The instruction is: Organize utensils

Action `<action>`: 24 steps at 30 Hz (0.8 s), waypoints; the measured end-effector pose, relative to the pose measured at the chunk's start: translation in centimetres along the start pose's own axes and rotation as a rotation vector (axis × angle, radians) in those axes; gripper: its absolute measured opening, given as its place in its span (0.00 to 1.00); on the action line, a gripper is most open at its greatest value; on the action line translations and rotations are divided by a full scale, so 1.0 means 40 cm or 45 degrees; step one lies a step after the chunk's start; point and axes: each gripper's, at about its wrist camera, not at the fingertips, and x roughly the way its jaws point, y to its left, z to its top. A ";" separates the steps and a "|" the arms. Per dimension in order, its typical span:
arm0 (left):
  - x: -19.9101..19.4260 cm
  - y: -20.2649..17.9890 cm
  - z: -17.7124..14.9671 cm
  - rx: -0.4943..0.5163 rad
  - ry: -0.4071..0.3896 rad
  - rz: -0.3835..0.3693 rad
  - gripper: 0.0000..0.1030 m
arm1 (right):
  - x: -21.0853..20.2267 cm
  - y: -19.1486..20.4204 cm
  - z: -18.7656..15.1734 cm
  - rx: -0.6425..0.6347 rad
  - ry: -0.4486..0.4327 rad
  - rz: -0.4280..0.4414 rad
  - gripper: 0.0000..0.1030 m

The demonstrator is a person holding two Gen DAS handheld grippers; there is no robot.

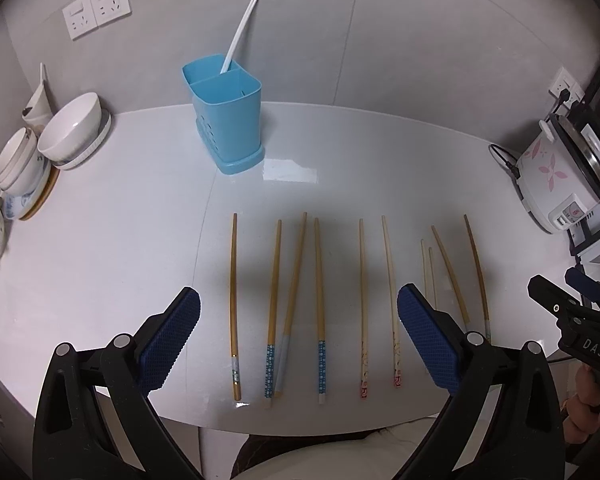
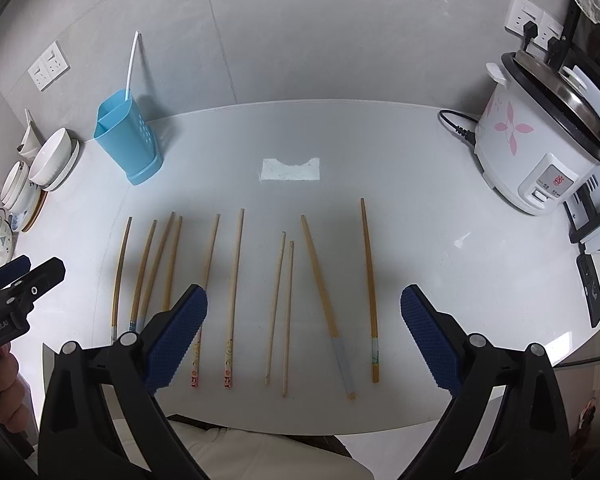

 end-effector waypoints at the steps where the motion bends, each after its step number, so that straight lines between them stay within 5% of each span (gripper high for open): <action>1: 0.000 0.001 0.001 -0.001 0.001 -0.001 0.94 | 0.000 -0.001 -0.001 0.000 0.000 0.000 0.91; 24: -0.006 -0.003 0.007 0.013 0.014 -0.001 0.94 | 0.000 0.001 -0.004 -0.001 0.015 0.003 0.91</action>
